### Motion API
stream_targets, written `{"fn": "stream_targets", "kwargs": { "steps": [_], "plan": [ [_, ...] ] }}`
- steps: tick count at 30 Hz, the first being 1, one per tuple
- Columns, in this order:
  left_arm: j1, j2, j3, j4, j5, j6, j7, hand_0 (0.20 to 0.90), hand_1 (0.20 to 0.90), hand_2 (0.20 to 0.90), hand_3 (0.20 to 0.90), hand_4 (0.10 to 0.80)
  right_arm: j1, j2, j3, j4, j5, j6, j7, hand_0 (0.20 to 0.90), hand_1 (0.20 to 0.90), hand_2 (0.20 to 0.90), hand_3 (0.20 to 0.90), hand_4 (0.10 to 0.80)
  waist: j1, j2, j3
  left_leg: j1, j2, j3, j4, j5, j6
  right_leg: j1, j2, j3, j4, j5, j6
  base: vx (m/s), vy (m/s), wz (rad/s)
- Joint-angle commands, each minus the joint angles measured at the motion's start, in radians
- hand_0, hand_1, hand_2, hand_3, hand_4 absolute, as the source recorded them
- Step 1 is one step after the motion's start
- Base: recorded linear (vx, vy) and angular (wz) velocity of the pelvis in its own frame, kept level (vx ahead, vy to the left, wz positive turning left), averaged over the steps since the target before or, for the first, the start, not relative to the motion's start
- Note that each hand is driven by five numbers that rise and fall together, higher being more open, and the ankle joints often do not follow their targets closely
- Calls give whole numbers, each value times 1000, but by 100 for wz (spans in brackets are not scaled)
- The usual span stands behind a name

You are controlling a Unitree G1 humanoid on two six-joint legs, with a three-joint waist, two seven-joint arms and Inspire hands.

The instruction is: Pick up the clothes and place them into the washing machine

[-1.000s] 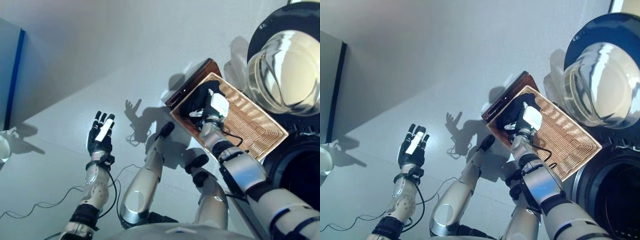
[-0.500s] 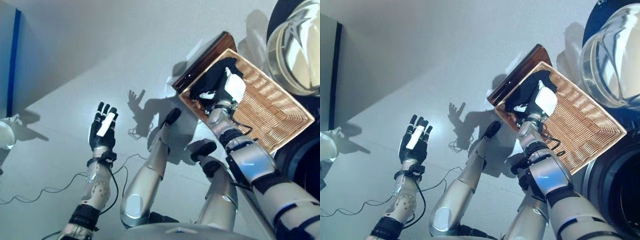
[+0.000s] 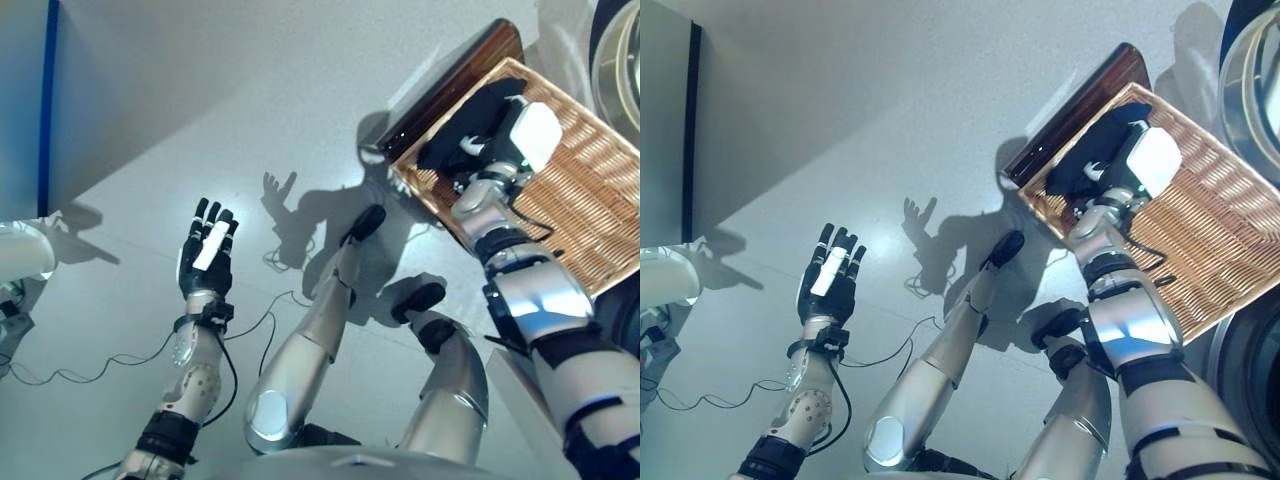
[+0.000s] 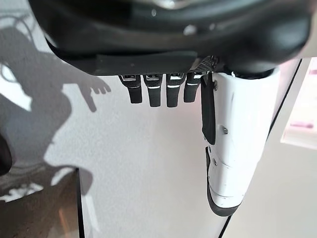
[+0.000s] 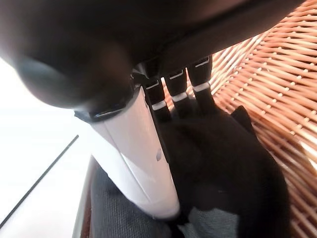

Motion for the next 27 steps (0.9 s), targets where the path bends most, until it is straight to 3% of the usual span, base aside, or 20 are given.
{"fn": "stream_targets", "kwargs": {
  "steps": [1, 16, 27],
  "plan": [
    [4, 29, -15, -54, 5, -88, -11, 900, 900, 900, 900, 800, 48, 14, 21, 5, 16, 1, 39, 200, 200, 200, 200, 300, 1, 64, 11, 63, 6, 53, -80, 93, 57, 29, 8, 3, -59, 54, 34, 0, 0, 0],
    [13, 40, -8, -39, 9, -88, -18, 900, 900, 900, 900, 800, 69, -2, -5, -19, 38, -9, 29, 200, 200, 200, 200, 300, -23, 47, 11, 147, 29, 84, -110, 93, 56, 90, 26, 31, -104, 81, 37, -15, 12, -4],
    [5, 13, 11, 49, -1, -85, -18, 900, 900, 900, 900, 800, 106, 13, -38, -87, 84, -46, 25, 200, 200, 200, 200, 300, -94, 6, 11, 288, 73, 194, -131, 64, 63, 206, 69, 113, -223, 146, 47, -9, 49, -30]
  ]
}}
